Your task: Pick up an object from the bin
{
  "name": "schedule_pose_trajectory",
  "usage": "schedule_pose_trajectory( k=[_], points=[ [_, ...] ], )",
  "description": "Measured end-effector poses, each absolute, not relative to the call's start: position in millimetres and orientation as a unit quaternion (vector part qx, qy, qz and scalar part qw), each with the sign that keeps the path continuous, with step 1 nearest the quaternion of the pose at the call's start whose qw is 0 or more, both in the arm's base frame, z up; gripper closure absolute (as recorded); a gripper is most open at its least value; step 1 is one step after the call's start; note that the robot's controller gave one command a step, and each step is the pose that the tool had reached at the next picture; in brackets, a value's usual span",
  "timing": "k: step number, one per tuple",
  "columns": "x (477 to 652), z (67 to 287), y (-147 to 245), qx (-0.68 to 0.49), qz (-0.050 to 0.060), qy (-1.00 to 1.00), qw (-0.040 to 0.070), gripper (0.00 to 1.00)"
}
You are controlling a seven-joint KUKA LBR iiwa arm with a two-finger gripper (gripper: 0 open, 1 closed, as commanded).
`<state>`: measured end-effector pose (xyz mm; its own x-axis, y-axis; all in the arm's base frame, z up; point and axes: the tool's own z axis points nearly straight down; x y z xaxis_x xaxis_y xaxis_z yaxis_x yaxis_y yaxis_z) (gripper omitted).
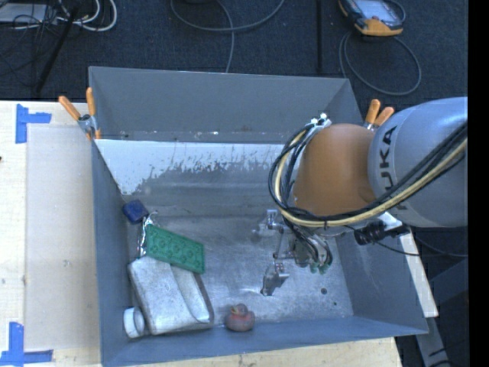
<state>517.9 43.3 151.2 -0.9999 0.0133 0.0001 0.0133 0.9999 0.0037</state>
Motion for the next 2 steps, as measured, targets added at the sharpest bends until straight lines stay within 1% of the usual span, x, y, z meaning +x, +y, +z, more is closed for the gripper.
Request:
schedule_pose_trajectory(
  k=[1,2],
  points=[
    [546.3,116.7,109.1,0.022,-0.002,-1.000,0.000,0.00],
    [604.7,72.0,215.8,0.140,0.003,-0.990,0.002,0.00]
  ],
)
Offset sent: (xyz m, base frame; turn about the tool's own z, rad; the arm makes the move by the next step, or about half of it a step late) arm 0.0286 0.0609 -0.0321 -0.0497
